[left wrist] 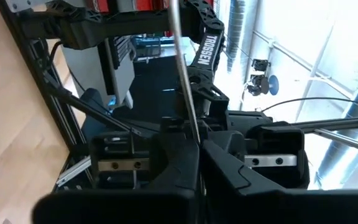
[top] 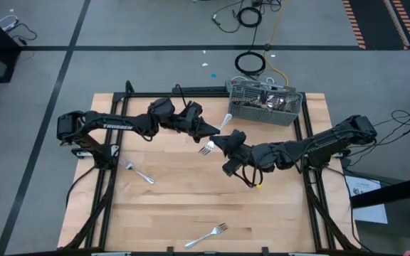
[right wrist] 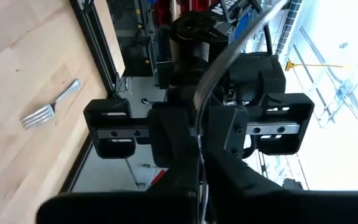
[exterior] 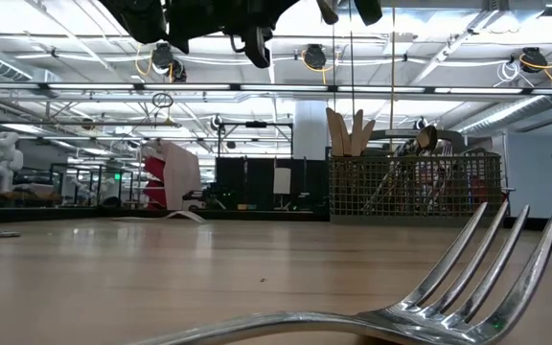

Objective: Sort silverware
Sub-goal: Put the silver spoon into the silverware basket

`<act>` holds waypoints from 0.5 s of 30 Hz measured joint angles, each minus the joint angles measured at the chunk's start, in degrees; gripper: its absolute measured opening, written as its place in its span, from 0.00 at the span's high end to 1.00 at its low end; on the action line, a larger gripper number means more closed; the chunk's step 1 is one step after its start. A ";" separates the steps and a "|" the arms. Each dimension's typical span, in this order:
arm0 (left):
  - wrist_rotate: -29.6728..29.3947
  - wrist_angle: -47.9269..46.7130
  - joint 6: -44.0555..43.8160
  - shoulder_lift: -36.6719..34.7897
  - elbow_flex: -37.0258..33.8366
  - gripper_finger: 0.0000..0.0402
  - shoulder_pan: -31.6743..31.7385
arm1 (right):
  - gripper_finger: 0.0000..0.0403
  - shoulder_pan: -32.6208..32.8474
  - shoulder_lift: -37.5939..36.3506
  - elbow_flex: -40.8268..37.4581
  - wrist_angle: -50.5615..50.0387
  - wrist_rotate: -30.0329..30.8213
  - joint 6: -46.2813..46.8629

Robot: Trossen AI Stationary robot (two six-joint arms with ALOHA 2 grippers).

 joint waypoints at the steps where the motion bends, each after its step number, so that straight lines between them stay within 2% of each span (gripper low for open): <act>1: 0.03 -0.15 0.08 0.00 0.00 0.94 0.00 | 0.97 0.00 0.00 0.00 0.50 0.08 0.35; 5: 0.57 0.32 0.36 0.00 0.00 0.82 0.58 | 0.99 0.26 -0.02 0.00 2.81 1.43 2.73; 9: 3.86 2.38 2.05 -0.04 0.04 0.70 3.49 | 0.99 1.06 -1.17 -0.02 3.79 7.04 6.36; 11: 6.98 4.27 5.26 -0.04 0.04 0.65 5.97 | 0.99 1.45 -2.74 -0.02 3.04 10.56 11.63; 15: 9.04 7.25 9.93 -0.04 0.07 0.62 11.36 | 1.00 1.66 -8.75 -0.02 -4.04 14.77 27.51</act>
